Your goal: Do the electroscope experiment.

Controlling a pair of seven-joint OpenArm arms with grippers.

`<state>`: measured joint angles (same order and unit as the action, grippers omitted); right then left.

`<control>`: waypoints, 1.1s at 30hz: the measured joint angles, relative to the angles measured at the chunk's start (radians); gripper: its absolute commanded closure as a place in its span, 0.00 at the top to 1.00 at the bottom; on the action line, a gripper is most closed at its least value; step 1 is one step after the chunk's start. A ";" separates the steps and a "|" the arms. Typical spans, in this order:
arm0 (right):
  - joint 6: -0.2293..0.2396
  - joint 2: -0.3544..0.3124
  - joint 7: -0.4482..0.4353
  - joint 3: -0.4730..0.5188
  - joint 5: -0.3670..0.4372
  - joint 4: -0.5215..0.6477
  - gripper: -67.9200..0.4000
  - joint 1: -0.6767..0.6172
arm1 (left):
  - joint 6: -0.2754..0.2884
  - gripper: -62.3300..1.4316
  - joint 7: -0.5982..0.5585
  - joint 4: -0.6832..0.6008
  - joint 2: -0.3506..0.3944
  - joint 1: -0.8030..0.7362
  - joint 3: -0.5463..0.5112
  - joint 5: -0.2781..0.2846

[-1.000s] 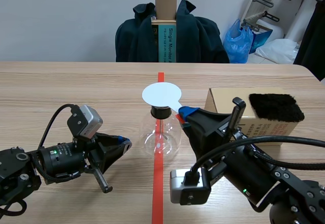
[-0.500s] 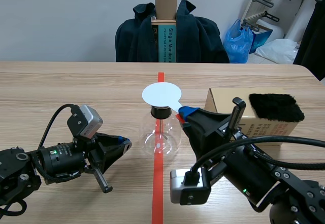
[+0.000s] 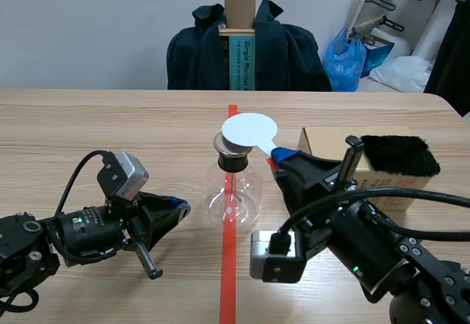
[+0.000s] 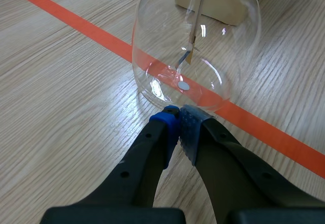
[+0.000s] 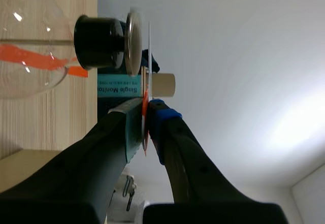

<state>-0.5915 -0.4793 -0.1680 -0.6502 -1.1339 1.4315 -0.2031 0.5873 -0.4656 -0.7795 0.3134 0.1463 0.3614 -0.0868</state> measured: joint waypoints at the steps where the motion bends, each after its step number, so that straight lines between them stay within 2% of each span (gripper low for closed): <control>1: 0.000 0.000 0.028 0.000 0.000 0.000 0.02 0.000 | 0.000 0.07 0.000 0.000 0.000 0.000 0.000 0.000; 10: 0.000 0.000 0.202 0.000 0.000 0.000 0.02 0.000 | 0.000 0.07 0.000 0.000 0.000 0.000 0.000 0.000; 18: 0.000 0.000 0.282 0.000 0.001 0.000 0.02 0.000 | 0.000 0.07 0.000 0.000 0.000 0.000 0.000 0.000; 23: 0.000 0.000 0.270 0.000 0.001 0.000 0.02 0.000 | 0.000 0.07 0.000 0.000 0.000 0.000 0.000 0.000; 33: 0.000 0.000 0.059 0.000 -0.003 0.000 0.02 0.000 | 0.000 0.07 0.000 0.000 0.000 0.000 0.000 0.000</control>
<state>-0.5915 -0.4793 -0.1093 -0.6502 -1.1374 1.4315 -0.2031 0.5873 -0.4652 -0.7795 0.3134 0.1463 0.3614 -0.0872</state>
